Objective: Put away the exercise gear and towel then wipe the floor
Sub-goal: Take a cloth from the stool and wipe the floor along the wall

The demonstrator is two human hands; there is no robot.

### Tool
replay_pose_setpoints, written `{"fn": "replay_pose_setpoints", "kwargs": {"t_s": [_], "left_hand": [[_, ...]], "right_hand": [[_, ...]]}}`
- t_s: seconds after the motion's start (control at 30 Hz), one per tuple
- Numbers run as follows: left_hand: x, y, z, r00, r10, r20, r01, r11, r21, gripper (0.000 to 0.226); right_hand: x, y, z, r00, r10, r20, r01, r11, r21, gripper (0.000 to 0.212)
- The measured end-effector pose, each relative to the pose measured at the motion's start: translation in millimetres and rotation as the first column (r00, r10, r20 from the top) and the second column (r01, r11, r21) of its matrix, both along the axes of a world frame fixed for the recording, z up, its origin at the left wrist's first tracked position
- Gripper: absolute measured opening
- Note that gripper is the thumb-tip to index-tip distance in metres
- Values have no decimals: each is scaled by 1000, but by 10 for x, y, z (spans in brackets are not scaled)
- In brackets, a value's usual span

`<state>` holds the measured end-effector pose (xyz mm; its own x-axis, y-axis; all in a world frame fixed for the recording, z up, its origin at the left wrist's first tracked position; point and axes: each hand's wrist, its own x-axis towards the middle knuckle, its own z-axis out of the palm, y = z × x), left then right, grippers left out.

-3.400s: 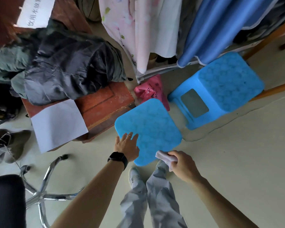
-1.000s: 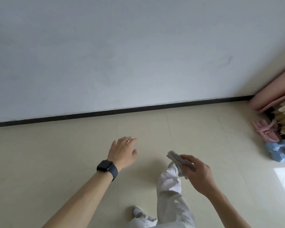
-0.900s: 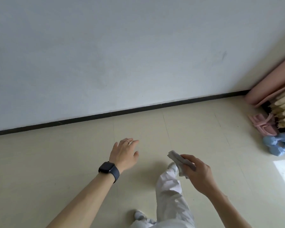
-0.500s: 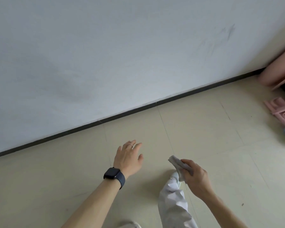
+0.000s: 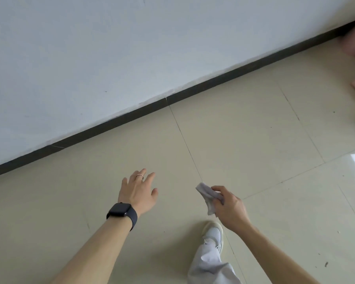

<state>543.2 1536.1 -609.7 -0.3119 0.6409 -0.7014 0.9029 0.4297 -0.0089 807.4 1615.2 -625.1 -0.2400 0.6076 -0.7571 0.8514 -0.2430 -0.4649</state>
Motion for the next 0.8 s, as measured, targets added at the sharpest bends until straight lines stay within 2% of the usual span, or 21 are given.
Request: {"fn": "replay_pose_setpoints", "kwargs": {"t_s": [0.13, 0.33, 0.43, 0.57, 0.63, 0.73, 0.8], "left_hand": [[-97, 101, -915, 1000, -11, 9, 11, 1000, -27, 57], [-418, 419, -2062, 1000, -11, -5, 11, 999, 32, 63], [-641, 594, -2500, 999, 30, -18, -29, 997, 65, 67], [-983, 703, -2986, 985, 167, -38, -165, 985, 52, 82], [-1123, 647, -3196, 978, 204, -42, -203, 979, 35, 88], [-1178, 542, -3354, 987, 143, -67, -138, 987, 83, 91], [-1183, 506, -3403, 988, 143, -60, -136, 985, 101, 91]], "right_hand": [[-132, 279, -864, 999, -35, 22, 34, 999, 32, 37], [-481, 1011, -1977, 994, -107, 2, 105, 971, 214, 34], [-742, 1498, -2344, 987, -155, -38, 158, 924, 349, 33], [-1152, 2041, -2682, 980, -166, -110, 199, 820, 537, 37], [-1350, 2281, -2886, 991, -114, -66, 131, 795, 592, 39], [-1598, 2498, -3228, 979, 57, 194, -159, 807, 568, 51], [-1808, 2472, -3375, 961, 75, 267, -213, 816, 537, 57]]}}
